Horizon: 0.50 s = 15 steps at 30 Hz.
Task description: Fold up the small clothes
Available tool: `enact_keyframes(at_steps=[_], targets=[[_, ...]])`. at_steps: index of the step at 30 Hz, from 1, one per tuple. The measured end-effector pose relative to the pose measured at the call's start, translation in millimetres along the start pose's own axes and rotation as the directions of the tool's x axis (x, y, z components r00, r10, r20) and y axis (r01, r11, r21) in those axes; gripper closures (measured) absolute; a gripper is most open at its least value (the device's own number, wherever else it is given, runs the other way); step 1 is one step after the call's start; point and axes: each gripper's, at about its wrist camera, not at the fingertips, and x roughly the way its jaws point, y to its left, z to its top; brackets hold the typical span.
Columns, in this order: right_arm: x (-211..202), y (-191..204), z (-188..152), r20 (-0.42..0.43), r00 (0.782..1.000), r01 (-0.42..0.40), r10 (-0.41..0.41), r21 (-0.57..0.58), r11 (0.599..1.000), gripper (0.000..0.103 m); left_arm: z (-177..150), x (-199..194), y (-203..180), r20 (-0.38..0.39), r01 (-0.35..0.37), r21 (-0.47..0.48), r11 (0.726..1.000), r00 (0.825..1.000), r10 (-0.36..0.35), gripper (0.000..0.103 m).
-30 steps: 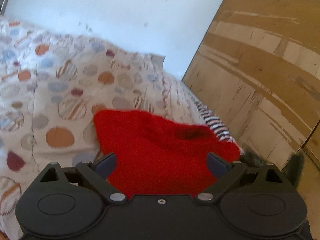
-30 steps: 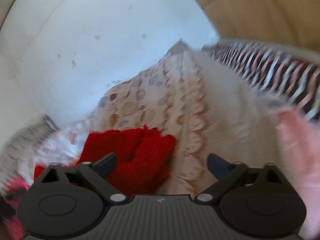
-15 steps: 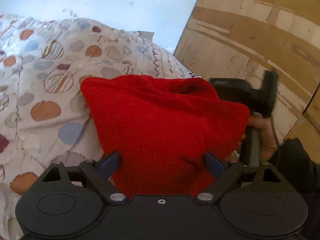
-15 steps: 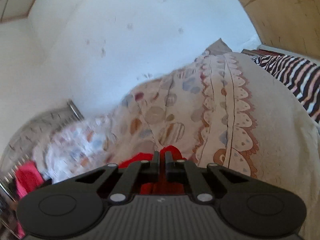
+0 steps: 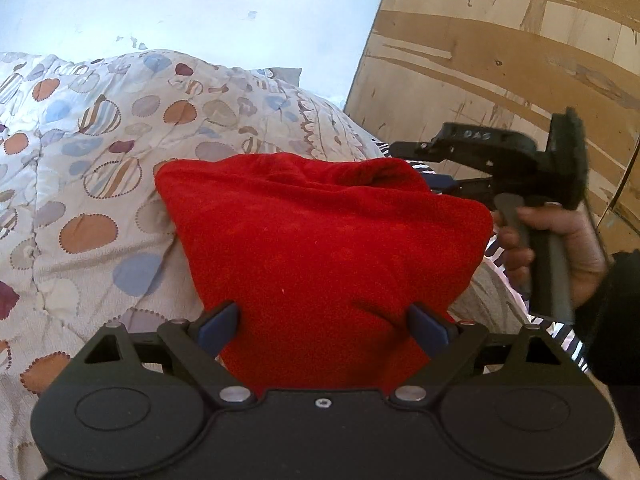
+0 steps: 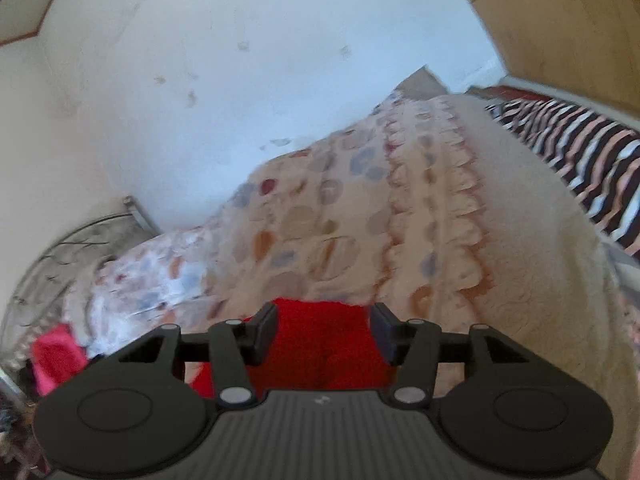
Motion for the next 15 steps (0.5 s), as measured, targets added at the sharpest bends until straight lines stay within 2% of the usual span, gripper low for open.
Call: enact_keyframes(at_steps=[2, 5, 8, 12, 15], targets=[[2.6, 9.7, -3.6, -0.041, 0.999, -0.011, 0.011, -0.003, 1.0, 0.047, -0.1, -0.4, -0.6, -0.001, -0.002, 0.004, 1.0, 1.0, 0.002, 0.011], [1.0, 24.1, -11.2, -0.057, 0.998, 0.004, -0.007, -0.053, 0.999, 0.097, 1.6, -5.0, 1.0, -0.001, 0.007, -0.008, 1.0, 1.0, -0.007, 0.011], [-15.2, 34.3, -21.4, -0.01, 0.998, 0.053, -0.055, -0.126, 0.991, 0.099, 3.8, -16.1, 9.1, 0.013, 0.037, -0.037, 0.999, 0.999, -0.036, 0.015], [-39.2, 28.6, -38.8, 0.01, 0.998, 0.065, -0.064, -0.092, 0.994, 0.1, 8.9, -33.2, 26.8, 0.067, 0.103, -0.133, 0.986, 0.993, -0.095, 0.015], [-47.0, 20.7, -56.0, 0.004, 0.997, 0.081, -0.081, -0.073, 0.994, 0.1, 17.1, -34.2, 35.3, 0.088, 0.071, -0.192, 0.979, 0.995, -0.054, 0.014]])
